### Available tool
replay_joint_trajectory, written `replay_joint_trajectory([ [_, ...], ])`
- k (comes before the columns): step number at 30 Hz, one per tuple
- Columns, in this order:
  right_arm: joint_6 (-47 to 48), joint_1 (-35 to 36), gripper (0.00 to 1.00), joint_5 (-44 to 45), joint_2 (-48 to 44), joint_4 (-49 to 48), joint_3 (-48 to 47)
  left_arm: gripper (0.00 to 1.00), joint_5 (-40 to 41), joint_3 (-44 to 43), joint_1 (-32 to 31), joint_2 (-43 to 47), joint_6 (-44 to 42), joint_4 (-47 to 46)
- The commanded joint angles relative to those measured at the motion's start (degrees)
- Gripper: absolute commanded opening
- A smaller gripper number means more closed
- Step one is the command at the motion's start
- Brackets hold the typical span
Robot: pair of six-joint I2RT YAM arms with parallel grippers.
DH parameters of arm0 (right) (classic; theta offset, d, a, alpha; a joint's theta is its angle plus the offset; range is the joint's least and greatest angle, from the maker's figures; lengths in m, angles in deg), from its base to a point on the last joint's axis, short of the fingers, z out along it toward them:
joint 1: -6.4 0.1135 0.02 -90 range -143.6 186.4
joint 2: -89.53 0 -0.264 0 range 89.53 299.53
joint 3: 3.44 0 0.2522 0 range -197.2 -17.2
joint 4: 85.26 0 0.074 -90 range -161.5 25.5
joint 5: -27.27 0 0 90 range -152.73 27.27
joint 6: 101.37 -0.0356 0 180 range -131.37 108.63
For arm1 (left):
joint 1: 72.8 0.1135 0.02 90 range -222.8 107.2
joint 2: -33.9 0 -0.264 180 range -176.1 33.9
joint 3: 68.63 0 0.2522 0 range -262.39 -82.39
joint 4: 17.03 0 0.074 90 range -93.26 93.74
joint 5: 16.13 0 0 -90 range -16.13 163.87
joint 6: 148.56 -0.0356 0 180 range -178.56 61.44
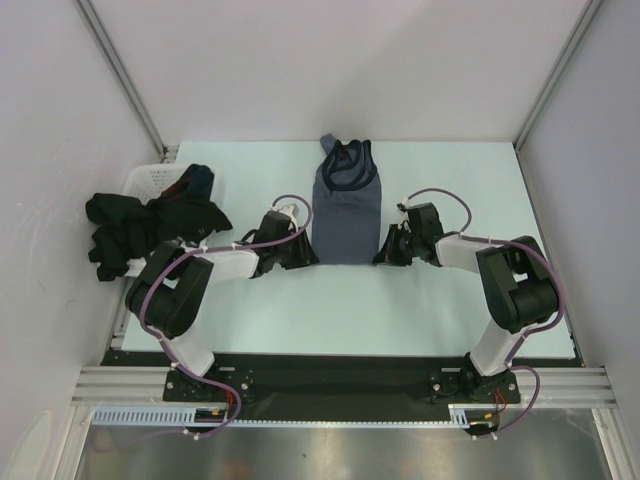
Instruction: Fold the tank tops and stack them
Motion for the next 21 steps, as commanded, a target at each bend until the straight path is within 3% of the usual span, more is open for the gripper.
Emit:
replay_joint_trajectory([
  [1, 0.57, -0.37, 0.0, 0.2, -0.81, -0.45, -0.18, 0.4, -0.55, 0.87, -0.1, -0.74, 0.35, 0.02],
  [2, 0.48, -0.37, 0.0, -0.07, -0.81, -0.54, -0.18, 0.35, -0.81, 0.96, -0.1, -1.01, 0.35, -0.07],
  [5, 0.3, -0.29, 0.0, -0.24, -0.98, -0.19, 0.0, 0.02, -0.99, 1.57, -0.18, -0.49, 0.44, 0.02],
  [6, 0.13, -0.37, 0.0, -0.24, -1.16, 0.07, 0.08, 0.0, -0.9, 2.35, -0.27, 0.56, 0.44, 0.1],
  [15, 0.3, 4.81, 0.0, 7.13, -12.23, 8.67, 4.13, 0.0, -1.07, 7.2, -2.82, 9.01, 0.43, 3.27],
  [17, 0.39, 4.38, 0.0, 7.31, -12.15, 9.82, 2.29, 0.0, -1.34, 4.92, -2.56, 8.92, 0.17, 5.19],
  [21, 1.36, 3.58, 0.0, 6.96, -10.65, 20.18, -10.6, 0.0, -0.29, -10.58, -1.94, 8.74, -2.81, 18.86],
])
